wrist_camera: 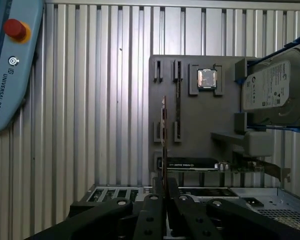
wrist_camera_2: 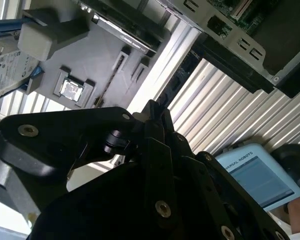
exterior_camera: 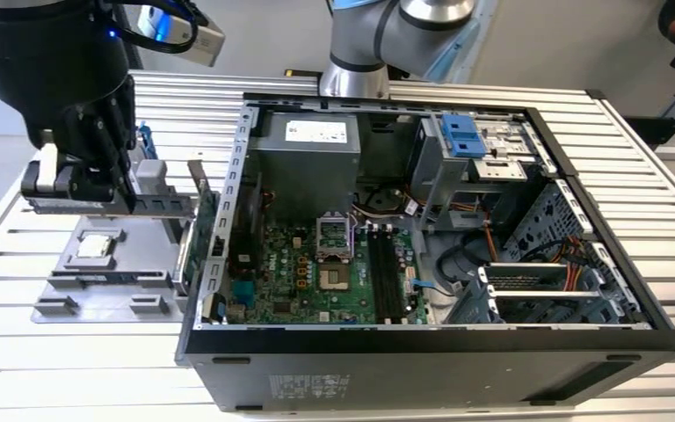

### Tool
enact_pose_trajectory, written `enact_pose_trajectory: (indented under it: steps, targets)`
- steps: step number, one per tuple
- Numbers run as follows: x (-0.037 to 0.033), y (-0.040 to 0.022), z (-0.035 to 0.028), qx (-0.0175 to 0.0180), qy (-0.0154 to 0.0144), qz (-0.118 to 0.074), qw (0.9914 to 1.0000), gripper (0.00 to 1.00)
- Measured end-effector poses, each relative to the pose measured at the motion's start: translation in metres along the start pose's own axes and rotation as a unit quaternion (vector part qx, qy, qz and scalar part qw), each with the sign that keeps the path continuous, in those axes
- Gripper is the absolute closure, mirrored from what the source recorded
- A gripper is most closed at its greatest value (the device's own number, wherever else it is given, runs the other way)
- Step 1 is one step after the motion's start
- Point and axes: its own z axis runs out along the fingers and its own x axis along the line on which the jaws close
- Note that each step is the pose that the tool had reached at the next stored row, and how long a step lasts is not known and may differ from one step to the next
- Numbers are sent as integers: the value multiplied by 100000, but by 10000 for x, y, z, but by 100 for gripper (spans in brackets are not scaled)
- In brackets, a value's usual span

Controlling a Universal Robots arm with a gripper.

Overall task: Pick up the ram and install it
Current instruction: 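Pick up the ram and move it above insertion slot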

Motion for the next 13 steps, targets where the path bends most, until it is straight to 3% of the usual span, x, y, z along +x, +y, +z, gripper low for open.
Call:
enact_pose_trajectory:
  steps: [6,11,12,13]
  targets:
    - [0,-51,-4,10,-33,-52,100000,100]
    - [0,-55,-1,46,-35,-67,100000,100]
    - [0,-57,-1,259,-27,-79,100000,100]
    - [0,-62,0,803,-31,-123,99997,100]
